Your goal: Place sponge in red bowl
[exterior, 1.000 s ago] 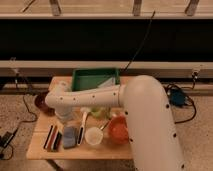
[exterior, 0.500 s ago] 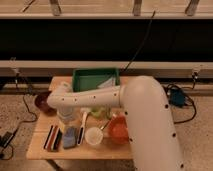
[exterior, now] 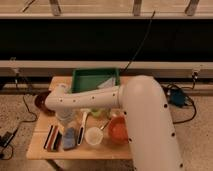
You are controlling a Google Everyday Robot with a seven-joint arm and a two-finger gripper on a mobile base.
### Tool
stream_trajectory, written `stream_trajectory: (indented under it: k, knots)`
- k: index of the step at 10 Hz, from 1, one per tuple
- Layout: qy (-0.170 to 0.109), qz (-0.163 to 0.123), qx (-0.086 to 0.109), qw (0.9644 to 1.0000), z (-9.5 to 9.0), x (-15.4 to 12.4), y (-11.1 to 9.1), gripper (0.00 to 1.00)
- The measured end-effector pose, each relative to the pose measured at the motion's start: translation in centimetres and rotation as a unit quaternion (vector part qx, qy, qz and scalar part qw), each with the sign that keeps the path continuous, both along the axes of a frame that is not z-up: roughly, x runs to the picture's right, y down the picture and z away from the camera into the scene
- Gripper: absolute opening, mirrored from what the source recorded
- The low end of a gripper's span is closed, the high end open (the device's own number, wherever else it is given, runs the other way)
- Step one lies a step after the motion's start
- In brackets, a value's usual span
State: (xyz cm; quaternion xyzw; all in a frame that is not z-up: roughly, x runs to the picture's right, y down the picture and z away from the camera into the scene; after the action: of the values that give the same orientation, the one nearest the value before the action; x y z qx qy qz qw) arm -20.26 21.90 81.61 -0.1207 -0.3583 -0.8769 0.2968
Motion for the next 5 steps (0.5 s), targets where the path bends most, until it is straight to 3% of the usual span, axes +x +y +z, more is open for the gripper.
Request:
stream_trajectory:
  k: [5]
  knots:
    - [-0.008,-0.002,-0.011,0.9999,-0.64,0.6,-0.15,0.01]
